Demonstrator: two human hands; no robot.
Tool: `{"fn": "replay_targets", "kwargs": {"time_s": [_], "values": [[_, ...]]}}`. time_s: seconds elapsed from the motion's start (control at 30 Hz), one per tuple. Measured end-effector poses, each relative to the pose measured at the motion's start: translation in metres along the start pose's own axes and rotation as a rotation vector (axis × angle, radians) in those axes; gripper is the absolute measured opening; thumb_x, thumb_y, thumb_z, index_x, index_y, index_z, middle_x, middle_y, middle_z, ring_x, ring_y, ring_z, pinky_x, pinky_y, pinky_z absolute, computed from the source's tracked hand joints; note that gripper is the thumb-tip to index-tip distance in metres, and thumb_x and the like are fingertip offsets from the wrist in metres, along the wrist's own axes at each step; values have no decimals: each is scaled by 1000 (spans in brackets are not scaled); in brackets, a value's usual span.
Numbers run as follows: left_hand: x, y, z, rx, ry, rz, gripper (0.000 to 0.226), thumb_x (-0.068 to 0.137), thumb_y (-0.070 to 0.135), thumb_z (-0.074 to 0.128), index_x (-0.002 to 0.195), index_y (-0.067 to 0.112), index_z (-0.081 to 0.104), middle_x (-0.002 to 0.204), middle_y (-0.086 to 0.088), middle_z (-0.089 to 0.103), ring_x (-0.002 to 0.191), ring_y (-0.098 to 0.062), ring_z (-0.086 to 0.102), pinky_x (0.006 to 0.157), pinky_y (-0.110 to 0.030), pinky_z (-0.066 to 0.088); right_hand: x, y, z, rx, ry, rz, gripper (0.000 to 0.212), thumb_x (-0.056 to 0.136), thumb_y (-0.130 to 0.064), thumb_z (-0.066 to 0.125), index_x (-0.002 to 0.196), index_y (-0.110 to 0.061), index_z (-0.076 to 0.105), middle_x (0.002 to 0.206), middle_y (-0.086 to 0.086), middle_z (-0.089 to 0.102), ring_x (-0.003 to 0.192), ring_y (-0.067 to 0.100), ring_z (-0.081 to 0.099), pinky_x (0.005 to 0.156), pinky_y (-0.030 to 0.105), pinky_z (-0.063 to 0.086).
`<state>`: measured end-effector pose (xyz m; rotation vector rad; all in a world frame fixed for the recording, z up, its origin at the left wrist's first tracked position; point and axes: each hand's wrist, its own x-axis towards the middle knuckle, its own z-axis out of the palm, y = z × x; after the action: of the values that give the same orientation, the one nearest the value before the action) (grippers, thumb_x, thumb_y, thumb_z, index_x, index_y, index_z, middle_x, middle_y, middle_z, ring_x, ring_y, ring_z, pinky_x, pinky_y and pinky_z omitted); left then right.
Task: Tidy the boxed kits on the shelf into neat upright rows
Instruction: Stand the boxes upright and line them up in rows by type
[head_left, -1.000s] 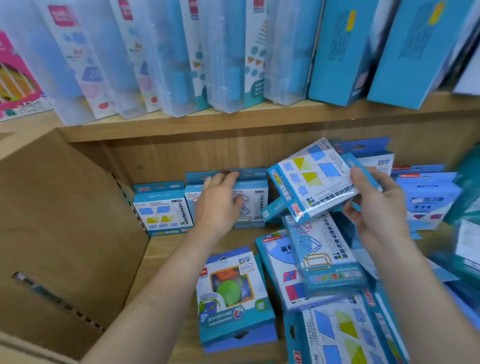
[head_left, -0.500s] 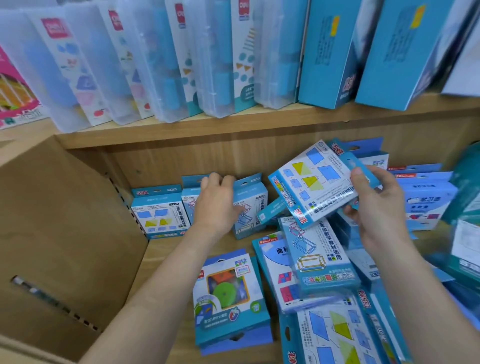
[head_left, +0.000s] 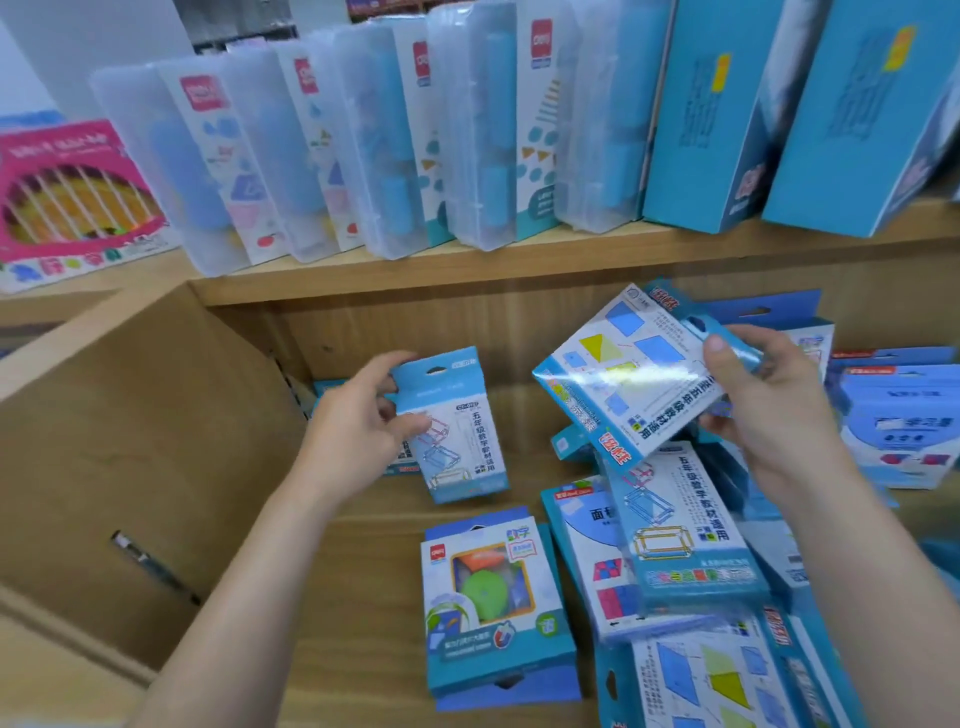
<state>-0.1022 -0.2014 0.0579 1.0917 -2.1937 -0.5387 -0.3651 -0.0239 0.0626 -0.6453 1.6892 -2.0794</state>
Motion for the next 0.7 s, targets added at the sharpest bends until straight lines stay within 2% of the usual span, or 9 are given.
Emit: {"fn": "replay_targets", "kwargs": {"time_s": [0.1,0.17,0.23,0.3,0.33,0.4,0.47,0.57,0.7], "values": [[-3,-15,12,137,-62,-8,60,77,21,77,129,35,50,85,3,64,80,-18,61,75,-32,48,-4,2,9,-19,-113,8,12,92,-22,60,100,-28,54,88,-5,62,68,12,60,45,21,49],[-4,-23,23,157,-31,-24,58,79,21,75,131,33,50,85,0,63,80,-19,57,73,-30,44,-8,3,14,-48,-202,15,17,90,-17,62,99,-30,55,89,0,65,65,12,61,45,20,50],[-5,-32,31,104,24,-27,57,82,17,72,133,29,48,106,-2,62,84,-15,54,78,-29,43,-12,1,17,-91,-274,24,28,87,-14,64,109,-29,56,89,3,69,63,10,63,45,20,50],[-5,-39,36,64,49,0,62,84,14,70,138,28,42,129,0,49,95,-10,51,84,-26,43,-14,-1,19,-136,-328,18,37,86,-11,66,117,-27,55,90,4,71,67,15,63,48,22,50],[-6,-41,38,63,45,12,69,83,14,71,140,32,36,134,2,42,101,-9,49,84,-24,43,-15,-2,20,-158,-351,9,39,85,-10,66,118,-28,55,91,5,72,70,18,63,49,23,50],[-9,-42,44,84,6,3,83,80,16,74,143,41,27,137,4,34,104,-8,48,82,-24,44,-15,-2,23,-195,-390,-9,40,83,-10,68,116,-31,56,91,5,73,73,18,65,51,24,50],[-12,-42,54,111,-20,-13,86,79,18,75,143,45,24,137,2,33,102,-14,51,85,-30,47,-16,-2,24,-219,-409,-14,38,83,-11,69,112,-33,58,90,3,74,72,14,67,50,23,49],[-12,-42,65,84,16,-53,81,80,20,74,141,46,27,137,2,33,108,-18,52,90,-38,51,-16,-1,25,-223,-411,6,34,84,-11,68,110,-31,60,91,3,74,73,14,66,53,25,48],[-12,-39,78,110,71,-72,70,81,23,73,138,39,36,139,1,32,117,-18,48,88,-37,53,-17,1,25,-183,-425,38,30,84,-13,66,110,-27,61,89,8,74,77,19,64,56,28,47]]}}
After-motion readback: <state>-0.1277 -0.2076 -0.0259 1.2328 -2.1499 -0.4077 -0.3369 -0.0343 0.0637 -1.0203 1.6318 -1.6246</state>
